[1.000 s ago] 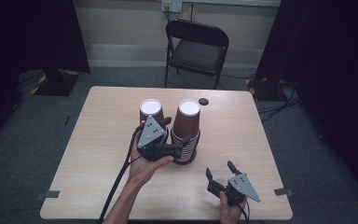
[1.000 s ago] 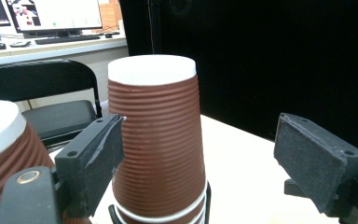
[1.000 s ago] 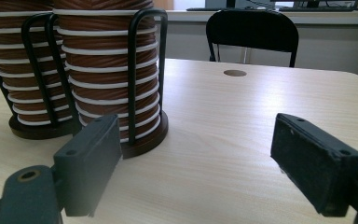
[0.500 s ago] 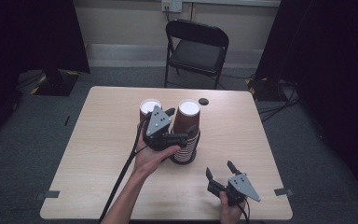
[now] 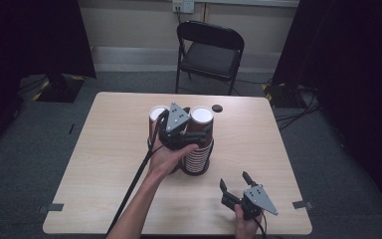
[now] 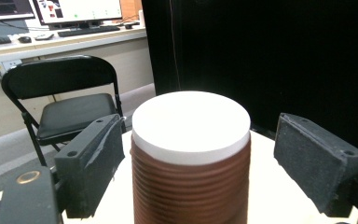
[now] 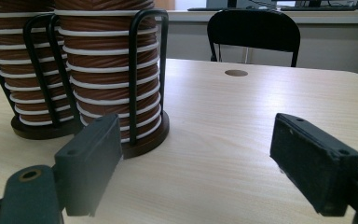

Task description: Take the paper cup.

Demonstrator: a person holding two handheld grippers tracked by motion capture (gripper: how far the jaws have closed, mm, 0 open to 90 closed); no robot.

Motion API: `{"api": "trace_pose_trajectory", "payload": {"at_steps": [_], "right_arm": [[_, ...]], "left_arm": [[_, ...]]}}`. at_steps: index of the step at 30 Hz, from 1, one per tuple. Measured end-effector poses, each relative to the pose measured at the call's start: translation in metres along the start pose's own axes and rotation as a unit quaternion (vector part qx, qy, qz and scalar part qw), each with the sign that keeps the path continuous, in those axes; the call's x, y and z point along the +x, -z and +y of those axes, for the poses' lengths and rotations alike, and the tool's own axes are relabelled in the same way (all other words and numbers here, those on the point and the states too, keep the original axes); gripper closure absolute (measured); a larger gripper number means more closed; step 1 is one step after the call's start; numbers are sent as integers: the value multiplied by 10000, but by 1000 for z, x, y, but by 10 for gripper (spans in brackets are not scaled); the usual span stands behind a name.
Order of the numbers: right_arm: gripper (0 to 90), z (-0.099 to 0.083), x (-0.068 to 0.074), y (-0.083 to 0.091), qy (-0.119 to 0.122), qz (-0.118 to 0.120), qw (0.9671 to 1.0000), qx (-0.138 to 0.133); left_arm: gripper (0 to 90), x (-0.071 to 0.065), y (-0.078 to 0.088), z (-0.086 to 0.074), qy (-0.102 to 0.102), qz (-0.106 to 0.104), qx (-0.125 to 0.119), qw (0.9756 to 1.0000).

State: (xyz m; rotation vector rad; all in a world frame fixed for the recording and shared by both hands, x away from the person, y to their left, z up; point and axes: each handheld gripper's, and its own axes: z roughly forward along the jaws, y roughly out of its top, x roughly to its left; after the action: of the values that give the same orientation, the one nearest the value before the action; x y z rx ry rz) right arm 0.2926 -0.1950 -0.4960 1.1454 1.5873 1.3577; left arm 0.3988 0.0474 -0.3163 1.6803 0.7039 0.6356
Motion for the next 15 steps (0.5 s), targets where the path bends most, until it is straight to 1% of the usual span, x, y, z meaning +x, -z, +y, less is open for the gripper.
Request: {"api": "trace_pose_trajectory", "payload": {"at_steps": [1,2,4,7,10,11,12,15], "right_arm": [[156,0,0,0,3,18,10000,4],[156,0,0,0,3,18,10000,4],[157,0,0,0,19,11,10000,-15],[156,0,0,0,23,13,10000,-19],[157,0,0,0,30,10,10000,-30],[157,0,0,0,26,26,10000,-45],[157,0,0,1,25,32,10000,-50],[157,0,0,1,25,32,10000,-47]], "left_arm": [[156,1,-2,0,12,21,51,10000],[155,1,-2,0,12,21,51,10000],[155,3,-6,1,65,-3,116,9999],[155,3,-10,2,7,18,169,9999],[154,3,-14,1,59,33,237,9997],[153,1,-16,-1,-73,192,272,9994],[151,0,-17,-1,-121,245,283,9992],[157,-1,-19,-1,-131,267,283,9992]]}}
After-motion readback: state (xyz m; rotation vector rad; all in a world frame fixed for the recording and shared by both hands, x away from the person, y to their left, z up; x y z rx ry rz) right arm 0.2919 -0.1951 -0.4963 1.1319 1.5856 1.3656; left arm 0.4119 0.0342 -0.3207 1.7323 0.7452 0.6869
